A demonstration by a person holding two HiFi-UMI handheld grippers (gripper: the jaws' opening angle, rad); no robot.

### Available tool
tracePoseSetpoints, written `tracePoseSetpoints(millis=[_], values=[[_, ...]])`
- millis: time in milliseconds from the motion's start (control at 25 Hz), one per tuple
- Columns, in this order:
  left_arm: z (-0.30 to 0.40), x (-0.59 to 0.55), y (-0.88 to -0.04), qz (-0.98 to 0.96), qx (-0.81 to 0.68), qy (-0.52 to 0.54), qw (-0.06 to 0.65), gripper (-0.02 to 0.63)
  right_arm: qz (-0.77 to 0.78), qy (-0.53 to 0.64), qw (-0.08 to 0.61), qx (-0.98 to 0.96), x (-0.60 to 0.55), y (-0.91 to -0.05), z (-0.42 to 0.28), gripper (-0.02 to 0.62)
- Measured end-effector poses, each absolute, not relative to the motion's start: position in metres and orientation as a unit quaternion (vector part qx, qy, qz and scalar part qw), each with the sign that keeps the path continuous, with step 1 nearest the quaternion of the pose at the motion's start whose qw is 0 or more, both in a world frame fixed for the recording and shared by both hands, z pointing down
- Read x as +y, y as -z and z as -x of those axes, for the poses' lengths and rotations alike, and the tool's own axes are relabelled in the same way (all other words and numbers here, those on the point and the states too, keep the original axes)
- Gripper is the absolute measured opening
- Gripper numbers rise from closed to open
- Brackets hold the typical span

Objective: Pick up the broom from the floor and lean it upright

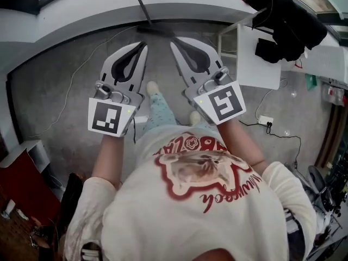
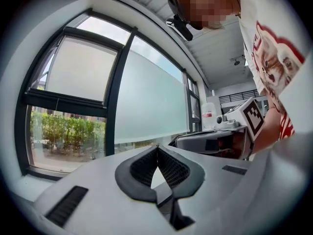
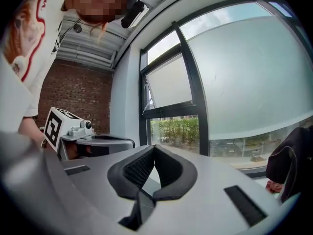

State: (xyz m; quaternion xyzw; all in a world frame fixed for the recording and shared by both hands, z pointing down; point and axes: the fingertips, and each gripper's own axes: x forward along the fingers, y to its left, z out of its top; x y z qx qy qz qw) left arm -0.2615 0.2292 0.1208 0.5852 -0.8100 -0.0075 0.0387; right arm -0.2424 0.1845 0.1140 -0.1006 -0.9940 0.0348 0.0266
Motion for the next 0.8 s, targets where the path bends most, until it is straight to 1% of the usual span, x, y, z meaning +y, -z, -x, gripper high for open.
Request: tracePoseSetpoints(millis=[120,320,480,600,800], values=[[0.210,0.227,-0.111,-0.564,-0.825,0.011,0.027,0.020,0.107,-0.038,0.027,-0.993,0.175,-0.112,0.191,0.025],[0.100,0.234,-0.099,-0.523,-0.852,0.008,0.021,0.020,0.147,-0.037,0.006,-0.988,0.177,-0.093,0.089,0.025],[0.035,0.251,-0.092,-0.480,-0.876,0.008,0.039,0.020,0.187,-0.064,0.007,-0.980,0.188,-0.079,0.028,0.025],[0.002,0.261,-0.079,-0.474,-0.880,0.003,0.041,0.020,0.211,-0.069,-0.009,-0.975,0.201,-0.060,-0.002,0.025],[-0.015,0.278,-0.056,-0.459,-0.888,-0.009,0.015,0.020,0.230,-0.066,-0.012,-0.971,0.222,-0.051,-0.027,0.025]])
